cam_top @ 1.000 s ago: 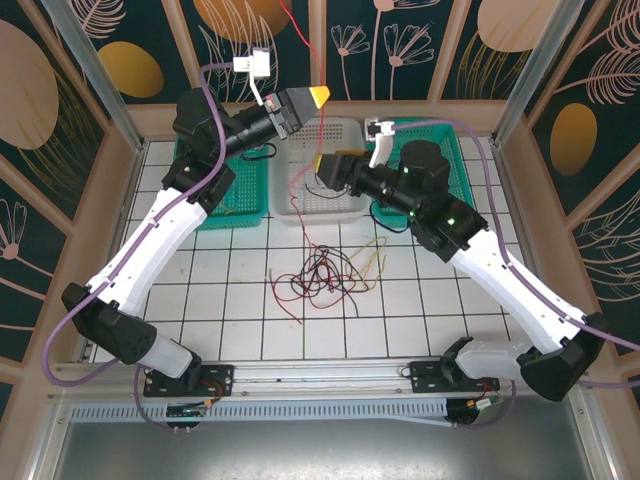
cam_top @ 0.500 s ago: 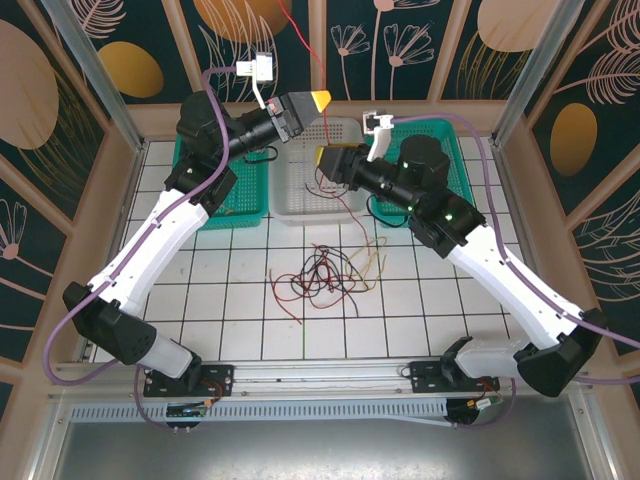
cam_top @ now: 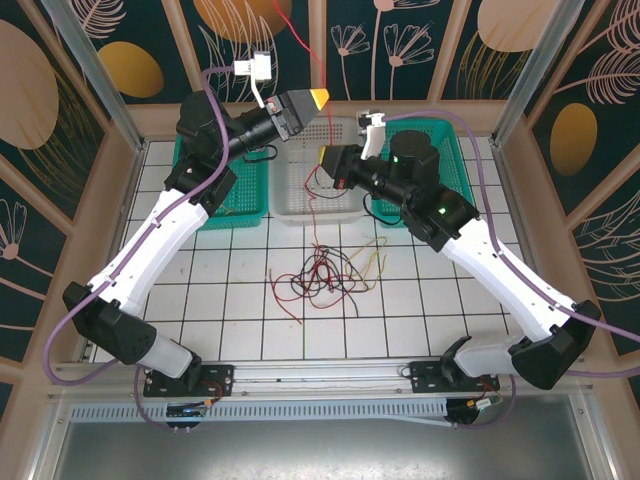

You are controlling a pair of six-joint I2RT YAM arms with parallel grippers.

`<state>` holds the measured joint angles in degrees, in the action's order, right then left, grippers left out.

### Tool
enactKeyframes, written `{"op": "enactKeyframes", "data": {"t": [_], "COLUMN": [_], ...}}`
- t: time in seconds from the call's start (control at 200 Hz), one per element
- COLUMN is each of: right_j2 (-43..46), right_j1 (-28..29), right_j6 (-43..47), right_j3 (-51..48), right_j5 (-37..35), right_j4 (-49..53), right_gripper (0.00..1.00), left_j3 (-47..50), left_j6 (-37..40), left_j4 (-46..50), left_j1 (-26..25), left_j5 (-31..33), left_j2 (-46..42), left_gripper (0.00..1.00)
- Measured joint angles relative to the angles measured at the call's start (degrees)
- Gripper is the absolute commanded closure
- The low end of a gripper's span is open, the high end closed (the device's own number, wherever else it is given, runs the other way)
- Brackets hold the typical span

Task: Untangle the cables

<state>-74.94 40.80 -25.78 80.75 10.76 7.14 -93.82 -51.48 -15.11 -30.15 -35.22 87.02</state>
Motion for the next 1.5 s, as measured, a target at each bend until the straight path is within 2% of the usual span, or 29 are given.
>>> {"op": "enactKeyframes", "data": {"t": [0.03,0.06,0.165,0.35,0.586,0.721,0.921,1.241,1.301,1.356,1.497], "right_j2": [0.09,0.15,0.2,0.15,-3.82,-9.07,-19.91,-25.86,-26.73,-27.98,-31.76], "right_j1": [0.0,0.0,-0.09,-4.44,-19.17,-26.12,-32.63,-35.58,-35.93,-36.41,-37.46], "right_j6": [0.0,0.17,1.36,5.07,7.32,7.45,5.88,0.28,-0.33,-1.01,-1.95], "right_j3": [0.02,0.13,2.14,11.76,22.84,23.17,23.12,18.56,18.18,18.14,18.18], "right_j5": [-0.5,-1.01,-3.93,-9.53,-10.84,-10.03,-7.5,-3.56,-2.56,-1.6,-0.31], "right_j4": [0.24,0.68,3.54,11.02,15.54,16.24,17.57,17.73,17.09,16.68,15.8], "right_gripper": [0.97,0.97,0.97,0.97,0.98,0.98,1.0,0.98,0.94,0.86,0.61], "left_j3": [0.0,-0.02,0.31,5.7,19.1,28.72,42.03,47.93,48.35,48.89,50.31], "left_j6": [0.39,0.85,2.45,6.36,10.97,12.02,12.04,12.02,12.02,12.02,12.04], "left_j4": [0.61,1.33,3.32,4.28,6.71,6.38,6.97,8.79,8.72,8.74,8.94], "left_j1": [0.0,0.0,0.0,0.0,0.0,0.0,0.0,0.0,0.0,0.0,0.0], "left_j5": [0.39,0.92,2.84,6.64,13.55,17.22,21.05,23.74,23.74,23.74,23.93], "left_j2": [0.0,0.04,0.09,-1.55,-10.36,-17.25,-23.63,-24.09,-24.09,-24.09,-24.11], "left_gripper": [0.25,0.16,0.02,0.01,0.01,0.01,0.01,0.01,0.01,0.01,0.01]}}
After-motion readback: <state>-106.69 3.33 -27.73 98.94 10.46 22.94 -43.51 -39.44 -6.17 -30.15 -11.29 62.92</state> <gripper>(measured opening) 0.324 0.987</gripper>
